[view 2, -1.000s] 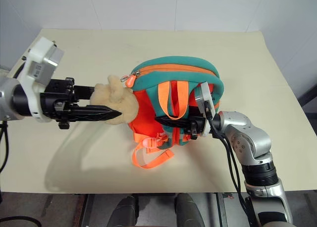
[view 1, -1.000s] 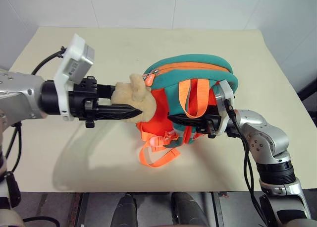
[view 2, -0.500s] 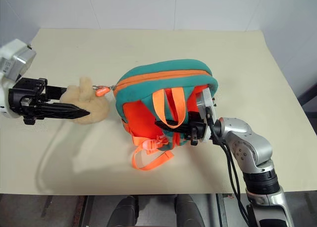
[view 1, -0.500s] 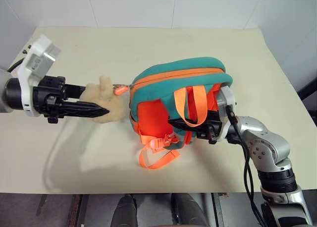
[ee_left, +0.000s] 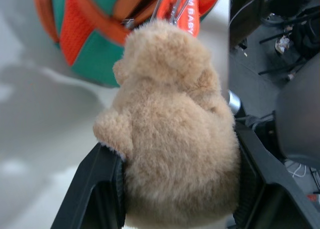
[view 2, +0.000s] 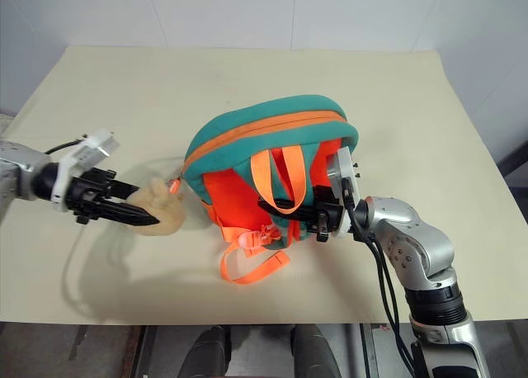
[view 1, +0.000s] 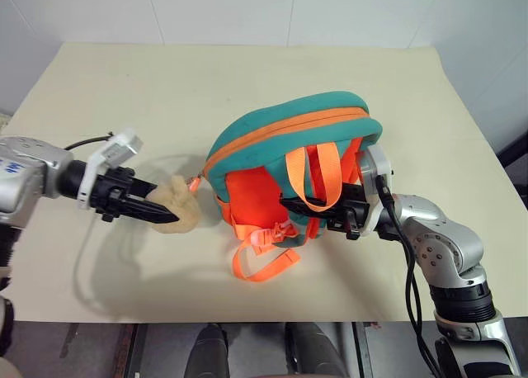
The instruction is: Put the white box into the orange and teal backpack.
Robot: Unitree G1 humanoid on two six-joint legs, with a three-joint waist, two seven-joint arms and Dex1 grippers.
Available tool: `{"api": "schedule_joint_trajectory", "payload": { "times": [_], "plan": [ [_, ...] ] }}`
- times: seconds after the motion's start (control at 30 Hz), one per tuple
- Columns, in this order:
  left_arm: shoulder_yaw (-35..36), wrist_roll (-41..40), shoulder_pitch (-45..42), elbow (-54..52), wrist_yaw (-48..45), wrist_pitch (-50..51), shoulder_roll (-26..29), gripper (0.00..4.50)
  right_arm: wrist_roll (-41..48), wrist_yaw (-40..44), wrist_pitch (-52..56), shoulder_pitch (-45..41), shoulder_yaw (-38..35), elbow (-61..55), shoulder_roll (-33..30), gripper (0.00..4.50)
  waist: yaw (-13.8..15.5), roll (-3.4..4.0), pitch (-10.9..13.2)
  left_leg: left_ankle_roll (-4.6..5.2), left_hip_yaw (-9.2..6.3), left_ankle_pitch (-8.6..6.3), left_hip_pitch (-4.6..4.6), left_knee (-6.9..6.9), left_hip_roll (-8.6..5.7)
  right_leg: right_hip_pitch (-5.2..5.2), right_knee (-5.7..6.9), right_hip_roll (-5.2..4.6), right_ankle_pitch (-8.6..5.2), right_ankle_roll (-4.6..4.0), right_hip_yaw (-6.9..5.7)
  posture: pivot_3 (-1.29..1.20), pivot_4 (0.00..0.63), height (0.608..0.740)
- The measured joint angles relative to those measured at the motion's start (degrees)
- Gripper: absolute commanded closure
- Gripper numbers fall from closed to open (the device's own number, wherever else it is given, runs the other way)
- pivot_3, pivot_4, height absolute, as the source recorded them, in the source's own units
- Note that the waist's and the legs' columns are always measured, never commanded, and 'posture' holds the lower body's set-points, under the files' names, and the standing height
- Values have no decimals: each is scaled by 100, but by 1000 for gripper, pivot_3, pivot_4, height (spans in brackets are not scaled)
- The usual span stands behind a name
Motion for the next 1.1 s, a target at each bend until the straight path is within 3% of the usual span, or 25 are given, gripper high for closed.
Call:
{"api": "schedule_joint_trajectory", "payload": {
  "times": [0.2,0.43,0.7,0.93,1.1],
  "plan": [
    [-464,792,-243,824,-2,-521,-660,2385,11,-44,6,8,-2,-12,-4,4500,-11,0,0,0,-1,1,1,6,0,-2,12,0,-1,0,0,0,150,740],
    [-534,1214,-385,1445,14,-989,-1280,2385,-13,-95,8,-26,8,-11,-5,4500,4,-1,-1,0,-3,1,2,24,0,7,19,0,1,3,0,0,150,740],
    [536,904,2,1084,455,-801,-1440,2386,-160,-125,-59,-97,-15,-8,-98,4500,5,0,-1,0,-6,1,1,24,0,6,22,-2,1,4,-1,0,150,740],
    [1797,442,937,-155,1432,-660,-1563,143,-136,-94,159,-117,-274,-69,-896,2136,24,0,0,1,-8,1,0,26,0,9,18,-4,1,5,-2,0,150,740],
    [2314,366,1506,-664,1869,-882,-1567,0,-77,16,203,-16,-682,-127,-1318,442,47,-1,0,1,-8,0,2,26,0,11,17,-4,1,4,-3,0,150,740]
  ]
}}
